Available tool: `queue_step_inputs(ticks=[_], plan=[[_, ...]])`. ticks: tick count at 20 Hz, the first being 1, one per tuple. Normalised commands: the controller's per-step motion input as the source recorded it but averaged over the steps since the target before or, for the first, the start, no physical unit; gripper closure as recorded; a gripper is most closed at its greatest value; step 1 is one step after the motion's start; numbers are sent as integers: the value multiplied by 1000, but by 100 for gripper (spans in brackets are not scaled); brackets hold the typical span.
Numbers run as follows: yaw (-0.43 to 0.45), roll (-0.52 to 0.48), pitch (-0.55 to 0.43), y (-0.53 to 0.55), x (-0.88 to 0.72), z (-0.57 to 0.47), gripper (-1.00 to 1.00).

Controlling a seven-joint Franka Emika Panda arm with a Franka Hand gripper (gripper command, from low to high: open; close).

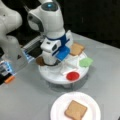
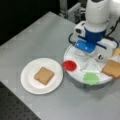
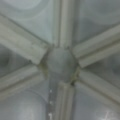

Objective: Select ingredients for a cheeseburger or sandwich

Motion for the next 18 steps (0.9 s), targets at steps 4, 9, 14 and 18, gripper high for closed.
queue_step_inputs(ticks=[4,9,14,18], plan=[[-44,39,-116,64,-58,-140,-100],[-56,66,-116,91,-34,-119,-100],[-63,65,-114,107,12,-111,-100],[-42,43,-100,91,-3,-137,-100]])
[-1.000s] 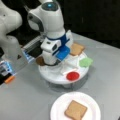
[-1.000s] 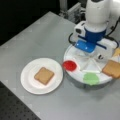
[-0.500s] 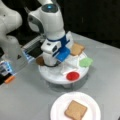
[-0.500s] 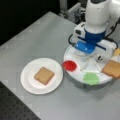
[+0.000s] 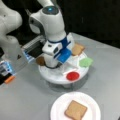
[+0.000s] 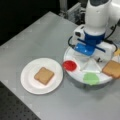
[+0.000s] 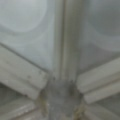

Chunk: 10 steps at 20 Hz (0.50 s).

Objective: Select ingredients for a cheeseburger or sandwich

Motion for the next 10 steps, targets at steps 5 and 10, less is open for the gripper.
queue_step_inputs(ticks=[5,10], plan=[[2,7,-111,60,-53,-148,-100],[117,-17,-139,-10,-130,-164,-100]])
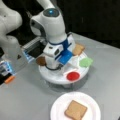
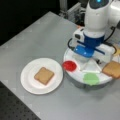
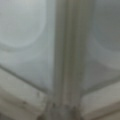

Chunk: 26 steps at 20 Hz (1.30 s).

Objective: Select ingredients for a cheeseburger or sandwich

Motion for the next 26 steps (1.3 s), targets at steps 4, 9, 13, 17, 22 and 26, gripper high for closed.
queue_step_inputs(ticks=[4,9,13,17,22,26], plan=[[386,-24,-134,-89,-212,-223,-100],[664,-76,54,-141,-245,-236,-100],[573,10,17,-120,-169,-271,-100],[437,57,-58,-115,-130,-305,-100],[226,69,-40,-117,-139,-306,-100],[582,42,101,-125,-114,-311,-100]])
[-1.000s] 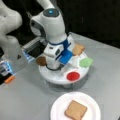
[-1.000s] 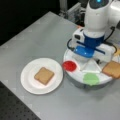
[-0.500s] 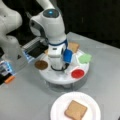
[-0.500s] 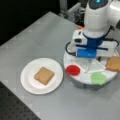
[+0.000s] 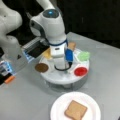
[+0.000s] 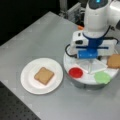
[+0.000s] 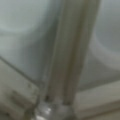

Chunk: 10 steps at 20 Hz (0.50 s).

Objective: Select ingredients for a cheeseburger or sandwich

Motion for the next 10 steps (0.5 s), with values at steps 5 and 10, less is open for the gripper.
queue_step_inputs(ticks=[5,10], plan=[[776,-4,161,-140,4,-326,-100],[639,4,192,-159,84,-356,-100]])
